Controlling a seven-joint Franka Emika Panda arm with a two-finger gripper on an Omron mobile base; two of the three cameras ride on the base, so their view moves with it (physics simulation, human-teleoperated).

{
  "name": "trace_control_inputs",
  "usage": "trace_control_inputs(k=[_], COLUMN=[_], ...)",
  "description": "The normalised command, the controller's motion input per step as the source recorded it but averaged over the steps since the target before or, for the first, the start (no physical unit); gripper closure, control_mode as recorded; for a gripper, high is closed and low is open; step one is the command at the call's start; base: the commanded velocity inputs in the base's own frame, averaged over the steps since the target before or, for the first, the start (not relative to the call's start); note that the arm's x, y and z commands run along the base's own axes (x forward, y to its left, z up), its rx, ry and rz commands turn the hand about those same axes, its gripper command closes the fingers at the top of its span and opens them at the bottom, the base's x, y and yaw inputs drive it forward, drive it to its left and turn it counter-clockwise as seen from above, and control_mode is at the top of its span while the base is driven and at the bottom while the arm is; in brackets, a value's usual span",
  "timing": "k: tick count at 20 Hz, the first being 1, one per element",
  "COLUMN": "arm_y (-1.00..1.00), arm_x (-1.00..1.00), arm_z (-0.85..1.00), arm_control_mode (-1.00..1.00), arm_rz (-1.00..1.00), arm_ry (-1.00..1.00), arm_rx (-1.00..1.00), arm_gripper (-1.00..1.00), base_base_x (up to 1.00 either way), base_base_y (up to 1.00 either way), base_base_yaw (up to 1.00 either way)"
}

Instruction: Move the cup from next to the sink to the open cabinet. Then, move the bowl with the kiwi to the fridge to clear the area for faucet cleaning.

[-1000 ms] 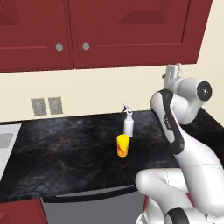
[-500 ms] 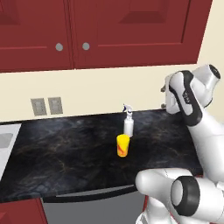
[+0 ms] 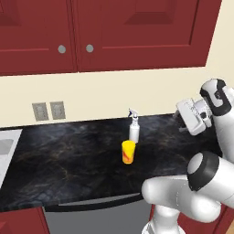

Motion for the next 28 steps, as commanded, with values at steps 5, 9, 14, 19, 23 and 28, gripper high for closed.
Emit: trace_control_inputs(k=[5,9,14,19,23,28], arm_y=[0.64,0.81,0.55,0.18,0.12,0.2], arm_x=[-0.21,0.14,0.06,0.0,0.05,0.28], arm_z=[-0.7,-0.47,-0.51,-0.29,-0.25,-0.22], arm_control_mode=[-1.0,-1.0,-1.0,-1.0,-1.0,-1.0], arm_rz=[0.14,0.06,0.01,0.0,0.0,0.0], arm_ry=[0.06,0.14,0.09,0.0,0.0,0.0], arm_rx=[0.01,0.0,0.03,0.12,0.15,0.06], arm_gripper=[-1.0,-1.0,-1.0,-1.0,-1.0,-1.0], base_base_x=[0.0,0.0,0.0,0.0,0.0,0.0], base_base_y=[0.0,0.0,0.0,0.0,0.0,0.0], base_base_yaw=[0.0,0.0,0.0,0.0,0.0,0.0])
